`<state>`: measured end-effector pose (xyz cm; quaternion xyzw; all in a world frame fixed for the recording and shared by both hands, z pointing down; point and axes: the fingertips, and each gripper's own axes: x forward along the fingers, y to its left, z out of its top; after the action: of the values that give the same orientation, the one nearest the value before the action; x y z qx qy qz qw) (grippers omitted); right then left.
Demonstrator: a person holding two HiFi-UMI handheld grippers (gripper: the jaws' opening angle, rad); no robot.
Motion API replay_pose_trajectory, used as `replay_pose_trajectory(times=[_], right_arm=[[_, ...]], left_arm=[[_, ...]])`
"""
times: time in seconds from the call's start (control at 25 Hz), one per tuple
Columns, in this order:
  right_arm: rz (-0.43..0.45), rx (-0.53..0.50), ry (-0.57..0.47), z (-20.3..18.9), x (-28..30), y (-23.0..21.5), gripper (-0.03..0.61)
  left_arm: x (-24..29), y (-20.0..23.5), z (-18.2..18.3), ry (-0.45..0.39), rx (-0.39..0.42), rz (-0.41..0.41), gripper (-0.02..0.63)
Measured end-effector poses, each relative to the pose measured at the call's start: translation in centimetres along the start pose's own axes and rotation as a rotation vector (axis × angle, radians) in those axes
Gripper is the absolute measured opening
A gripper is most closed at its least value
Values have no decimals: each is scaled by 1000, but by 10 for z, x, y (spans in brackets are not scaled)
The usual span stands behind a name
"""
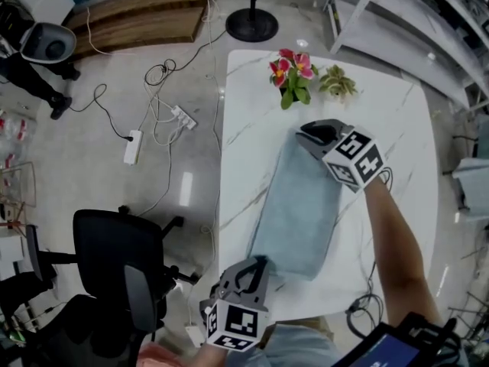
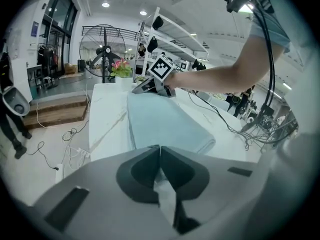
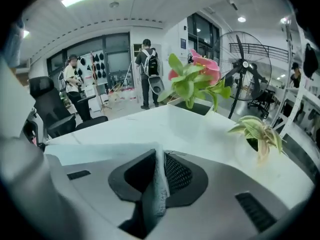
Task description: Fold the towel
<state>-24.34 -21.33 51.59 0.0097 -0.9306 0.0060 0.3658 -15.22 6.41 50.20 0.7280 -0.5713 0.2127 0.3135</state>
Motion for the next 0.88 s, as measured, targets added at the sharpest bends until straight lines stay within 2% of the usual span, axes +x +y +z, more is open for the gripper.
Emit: replay_pose_trajectory(times=[0.16,0.2,0.24,0.28,0.32,0.48,0.6,0.76,0.88], right_arm=[[-2,5,15,0,3,0,74],[5,14,4,4,-1,1,127],[13,30,-21,13,-8,1,207],[14,45,-58,25,-18,1,249],[5,51,-99,38,-31,0,252],[-66,18,-191,69,-79,7,253],[-58,-27,-163,54,-102,41,241],[46,-49,-97,6,-118,128,206],[155,-48,-81,-25,-124,197,115]], left_arm=[[5,0,-4,22,-8,7,14],[3,-1,-2,15,-16,6,14],[0,0,3,1,-29,7,14],[-4,1,9,-18,-43,12,14],[-9,4,15,-36,-57,21,14],[-23,17,33,-79,-77,79,15],[-20,34,32,-80,-40,126,14],[-9,56,20,-19,-33,146,14],[-6,66,13,1,-48,170,14]])
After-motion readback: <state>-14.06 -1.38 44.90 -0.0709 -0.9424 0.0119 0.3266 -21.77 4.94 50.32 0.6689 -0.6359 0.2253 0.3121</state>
